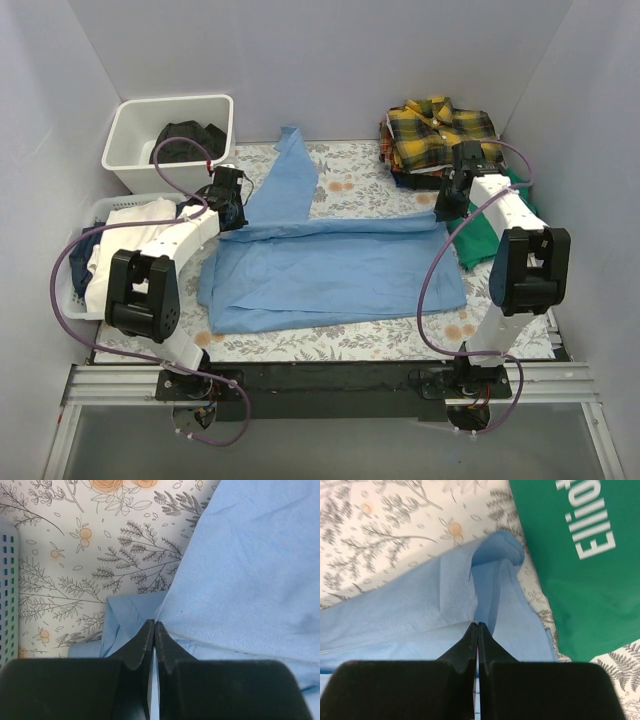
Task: Fold and stack the long sleeve shirts
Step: Fold the shirt
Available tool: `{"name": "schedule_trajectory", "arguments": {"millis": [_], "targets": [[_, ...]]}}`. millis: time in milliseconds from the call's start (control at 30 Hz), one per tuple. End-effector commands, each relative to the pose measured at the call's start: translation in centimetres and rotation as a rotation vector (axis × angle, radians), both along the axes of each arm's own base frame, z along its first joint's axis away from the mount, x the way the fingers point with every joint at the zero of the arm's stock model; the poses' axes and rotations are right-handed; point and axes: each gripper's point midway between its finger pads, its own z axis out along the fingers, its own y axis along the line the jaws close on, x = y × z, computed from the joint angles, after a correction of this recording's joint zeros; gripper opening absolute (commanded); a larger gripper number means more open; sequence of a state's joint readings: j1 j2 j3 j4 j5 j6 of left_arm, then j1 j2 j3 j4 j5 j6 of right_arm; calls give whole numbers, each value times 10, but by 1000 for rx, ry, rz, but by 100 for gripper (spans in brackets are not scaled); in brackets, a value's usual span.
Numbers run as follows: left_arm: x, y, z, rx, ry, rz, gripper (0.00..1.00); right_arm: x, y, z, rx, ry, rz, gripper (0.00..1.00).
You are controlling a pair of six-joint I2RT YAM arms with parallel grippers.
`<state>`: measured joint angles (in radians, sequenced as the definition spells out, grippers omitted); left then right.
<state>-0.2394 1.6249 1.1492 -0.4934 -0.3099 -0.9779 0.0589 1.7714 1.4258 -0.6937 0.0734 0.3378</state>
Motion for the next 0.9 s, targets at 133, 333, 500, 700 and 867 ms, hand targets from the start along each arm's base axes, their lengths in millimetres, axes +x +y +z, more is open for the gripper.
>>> {"name": "schedule_trajectory", "arguments": {"millis": [133, 333, 500, 700, 867], "targets": [[-35, 8, 0, -17, 32, 22, 0, -33, -14, -21, -22, 43, -59, 1], [-54, 8, -16, -44, 76, 40, 0, -46, -13, -33, -11, 71, -68, 1], [-68, 12, -31, -31, 132, 60, 0, -55, -13, -42, -8, 103, -87, 1], [-78, 14, -42, -29, 181, 83, 9, -69, -17, -44, -25, 164, -118, 14], [-86, 14, -44, -35, 191, 76, 32, -65, -20, -23, -39, 86, -129, 19]]}}
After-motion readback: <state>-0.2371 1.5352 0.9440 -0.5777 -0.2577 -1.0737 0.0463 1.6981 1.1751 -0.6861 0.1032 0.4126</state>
